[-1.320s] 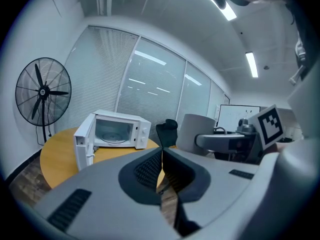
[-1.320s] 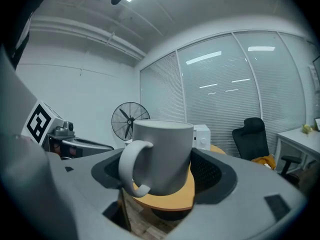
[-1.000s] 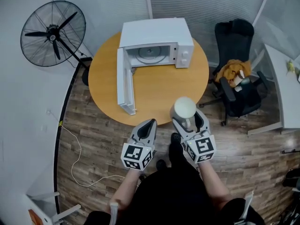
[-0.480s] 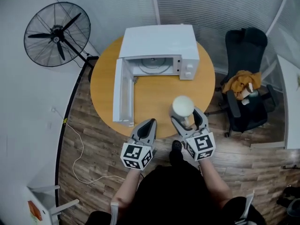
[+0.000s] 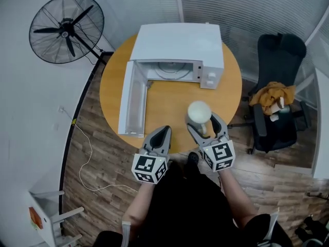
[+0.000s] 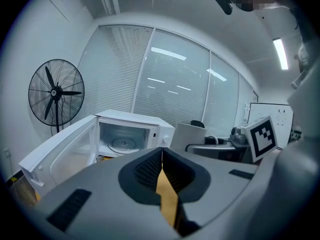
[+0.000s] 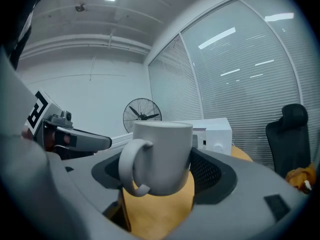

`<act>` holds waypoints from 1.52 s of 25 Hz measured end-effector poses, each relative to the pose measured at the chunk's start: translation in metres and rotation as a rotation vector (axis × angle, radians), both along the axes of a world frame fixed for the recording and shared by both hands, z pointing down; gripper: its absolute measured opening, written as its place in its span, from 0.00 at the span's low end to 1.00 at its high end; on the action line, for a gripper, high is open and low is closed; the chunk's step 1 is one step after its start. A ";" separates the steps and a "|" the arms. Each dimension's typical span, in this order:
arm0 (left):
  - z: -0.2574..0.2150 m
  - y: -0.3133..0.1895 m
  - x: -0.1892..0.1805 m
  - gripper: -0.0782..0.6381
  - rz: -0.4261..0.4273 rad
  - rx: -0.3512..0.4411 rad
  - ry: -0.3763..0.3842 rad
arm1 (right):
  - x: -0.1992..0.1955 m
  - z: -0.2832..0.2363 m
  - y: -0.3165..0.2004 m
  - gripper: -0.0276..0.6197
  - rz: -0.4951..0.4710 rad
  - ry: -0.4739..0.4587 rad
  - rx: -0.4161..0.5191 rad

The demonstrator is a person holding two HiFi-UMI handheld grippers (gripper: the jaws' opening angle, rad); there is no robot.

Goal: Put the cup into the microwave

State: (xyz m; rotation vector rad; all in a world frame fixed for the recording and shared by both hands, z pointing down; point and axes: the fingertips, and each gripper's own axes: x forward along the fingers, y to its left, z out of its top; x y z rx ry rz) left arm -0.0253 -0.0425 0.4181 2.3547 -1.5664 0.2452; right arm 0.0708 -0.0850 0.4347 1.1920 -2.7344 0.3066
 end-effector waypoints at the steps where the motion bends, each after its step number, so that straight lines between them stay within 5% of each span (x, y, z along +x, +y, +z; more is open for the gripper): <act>1: 0.000 -0.003 0.000 0.11 -0.001 0.001 -0.003 | 0.000 0.002 -0.003 0.61 -0.003 0.000 -0.004; 17: 0.007 -0.066 -0.015 0.11 0.012 0.003 -0.005 | -0.029 0.023 -0.050 0.61 -0.005 0.040 -0.015; 38: 0.053 -0.208 -0.061 0.11 0.102 -0.038 0.027 | -0.098 0.097 -0.199 0.61 0.095 0.115 -0.077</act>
